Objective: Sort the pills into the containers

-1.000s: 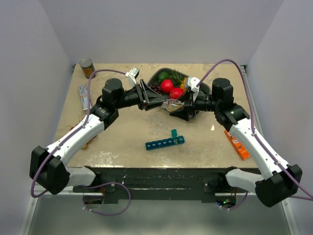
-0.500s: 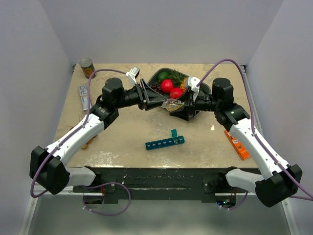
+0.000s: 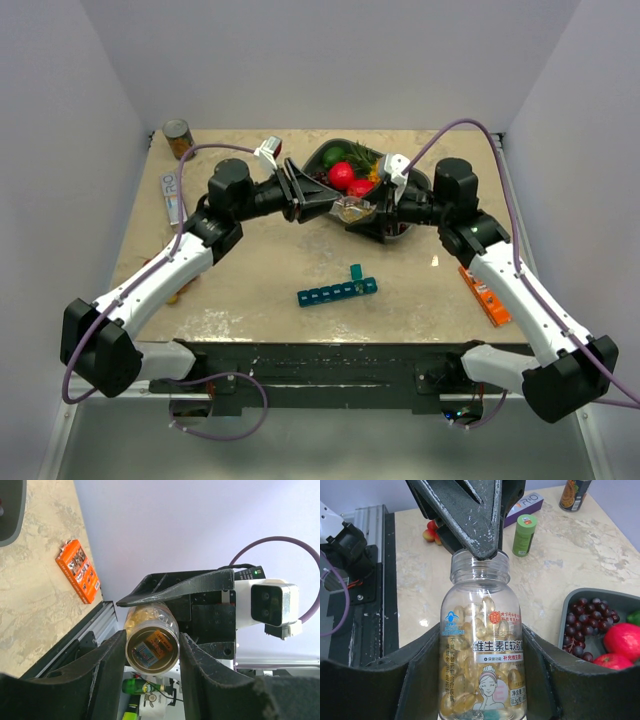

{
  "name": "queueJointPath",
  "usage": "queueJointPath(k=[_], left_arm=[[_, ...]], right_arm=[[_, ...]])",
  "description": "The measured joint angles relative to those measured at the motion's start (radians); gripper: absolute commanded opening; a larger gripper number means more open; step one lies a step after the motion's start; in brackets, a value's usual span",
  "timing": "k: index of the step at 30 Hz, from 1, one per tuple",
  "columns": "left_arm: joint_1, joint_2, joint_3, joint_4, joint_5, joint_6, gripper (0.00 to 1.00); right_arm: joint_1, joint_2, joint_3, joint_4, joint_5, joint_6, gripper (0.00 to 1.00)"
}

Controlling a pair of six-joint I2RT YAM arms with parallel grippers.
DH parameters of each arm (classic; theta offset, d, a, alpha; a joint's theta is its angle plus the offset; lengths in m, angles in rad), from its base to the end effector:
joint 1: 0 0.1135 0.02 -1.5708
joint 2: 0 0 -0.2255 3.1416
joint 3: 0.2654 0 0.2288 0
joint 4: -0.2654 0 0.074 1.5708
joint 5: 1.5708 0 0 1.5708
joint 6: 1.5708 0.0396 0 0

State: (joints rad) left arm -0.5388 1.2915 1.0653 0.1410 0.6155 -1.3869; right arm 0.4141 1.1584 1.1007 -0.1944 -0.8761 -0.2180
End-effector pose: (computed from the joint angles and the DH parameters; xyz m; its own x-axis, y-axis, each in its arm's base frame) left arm 0.2392 -0.1697 0.3302 -0.9107 -0.3908 -0.1339 0.0951 0.1171 -0.9886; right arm 0.2164 0.1283 0.3425 -0.0199 -0.1600 -0.9869 -0.9658 0.2582 -0.0223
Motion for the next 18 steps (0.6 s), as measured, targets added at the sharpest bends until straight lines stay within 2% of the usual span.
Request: queueJointPath(k=[6, 10, 18], left_arm=[[0.003, 0.014, 0.04, -0.023, -0.001, 0.03, 0.3], [0.011, 0.048, 0.079, -0.022, 0.063, 0.115, 0.28], [0.021, 0.092, 0.16, -0.138, 0.236, 0.528, 0.28]], right_arm=[[0.001, 0.013, 0.024, 0.007, 0.004, 0.003, 0.0], [-0.009, 0.013, 0.019, 0.028, -0.013, 0.042, 0.0], [-0.013, 0.01, -0.06, 0.089, -0.082, 0.198, 0.0]])
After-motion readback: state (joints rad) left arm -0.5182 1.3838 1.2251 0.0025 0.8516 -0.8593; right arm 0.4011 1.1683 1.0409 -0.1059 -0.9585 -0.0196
